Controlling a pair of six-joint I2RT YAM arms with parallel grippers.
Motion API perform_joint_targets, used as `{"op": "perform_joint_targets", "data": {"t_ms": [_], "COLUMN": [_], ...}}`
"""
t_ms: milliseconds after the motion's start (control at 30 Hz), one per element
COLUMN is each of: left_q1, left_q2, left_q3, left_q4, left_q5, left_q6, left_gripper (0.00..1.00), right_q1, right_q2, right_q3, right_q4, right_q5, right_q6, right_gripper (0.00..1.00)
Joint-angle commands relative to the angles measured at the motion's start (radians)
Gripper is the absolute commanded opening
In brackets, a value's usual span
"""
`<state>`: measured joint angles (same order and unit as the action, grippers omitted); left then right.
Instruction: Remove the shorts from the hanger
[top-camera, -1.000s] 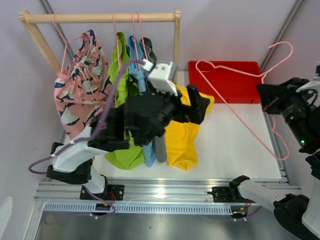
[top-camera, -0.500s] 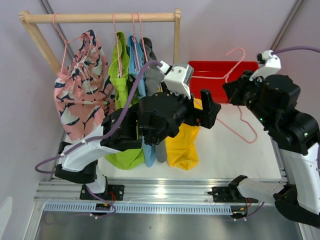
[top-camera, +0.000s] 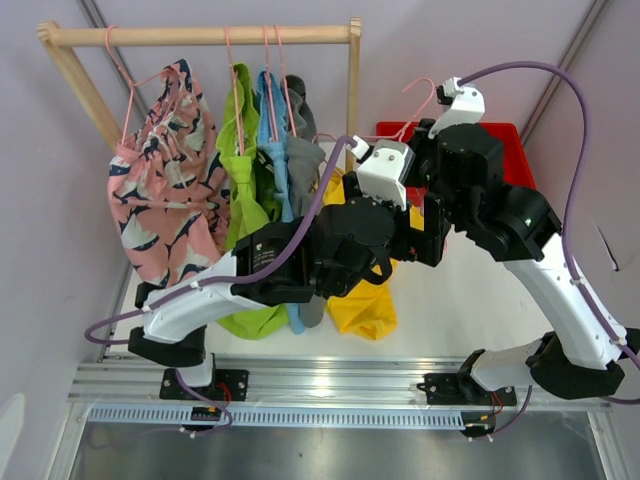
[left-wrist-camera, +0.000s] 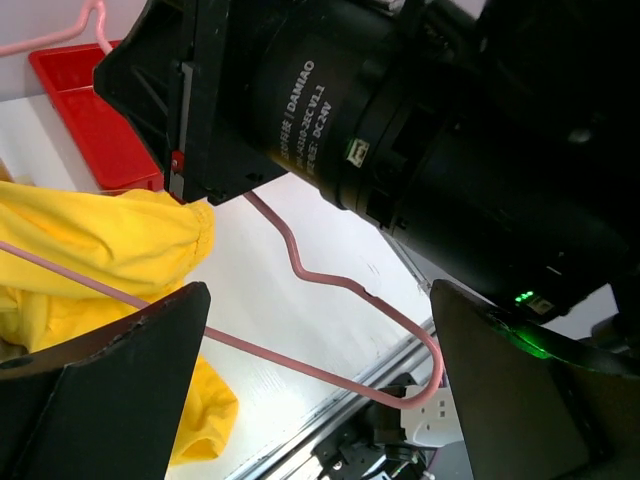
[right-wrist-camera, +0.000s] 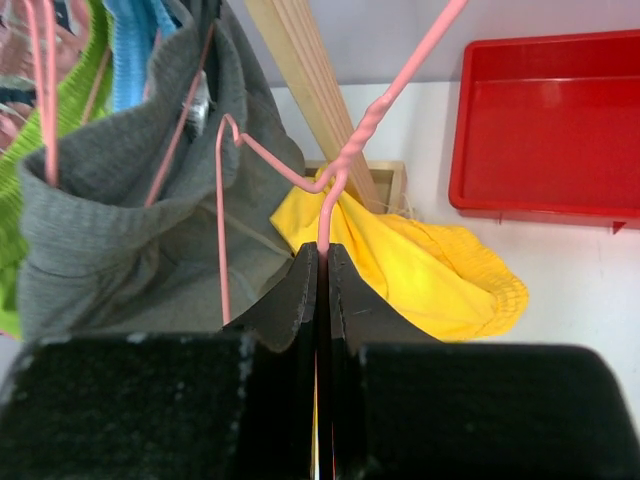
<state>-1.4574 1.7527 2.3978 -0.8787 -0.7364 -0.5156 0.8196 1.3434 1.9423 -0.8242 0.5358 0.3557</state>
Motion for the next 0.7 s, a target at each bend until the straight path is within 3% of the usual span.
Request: {"op": "perform_joint_targets", "data": {"t_ms": [0, 67, 267, 300, 400, 500, 600, 667], "left_q1": [-0.004, -0.003, -0.003, -0.003, -0.003, 0.0, 0.006, 0.008], "left_q2": [0.022, 0.027, 0.036, 0.044, 0.05, 0.05, 0.045, 0.041], "left_q3": [0.038, 0.034, -0.003, -0.006, -0.005, -0.005, -0.009, -0.014], "left_q4": [0.023, 0.014, 0.023, 0.026, 0.033, 0.041, 0.04, 0.041], "left_q5": [-0.066, -0.08, -0.133, -0.145, -0.162, -0.181, -0.178, -0.172], "left_q6": [-0.008, -0.012, -0.006, -0.003, 0.008, 0.015, 0.011, 0.015], "left_gripper": [0.96, 0.85, 0.71, 0.58, 0.45, 0.14, 0.0, 0.0], "right_q1": [0.03, 0.05, 0.093, 0.101, 0.13, 0.154, 0.173, 0.177], "right_q2": [0.003, 0.007, 0.0, -0.003, -0.009, -0.021, -0.036, -0.044], "right_q3": [0.063, 0.073, 0.095, 0.095, 0.098, 0.092, 0.084, 0.07], "right_q4": [0.069, 0.071, 0.057, 0.057, 0.057, 0.06, 0.065, 0.074], "right_q5": [0.065, 0.087, 0.115, 0.124, 0.141, 0.153, 0.165, 0.171], "right_q6": [0.025, 0.023, 0.032, 0.032, 0.032, 0.032, 0.035, 0.035], "right_gripper": [0.0, 0.0, 0.0, 0.0, 0.0, 0.0, 0.0, 0.0]}}
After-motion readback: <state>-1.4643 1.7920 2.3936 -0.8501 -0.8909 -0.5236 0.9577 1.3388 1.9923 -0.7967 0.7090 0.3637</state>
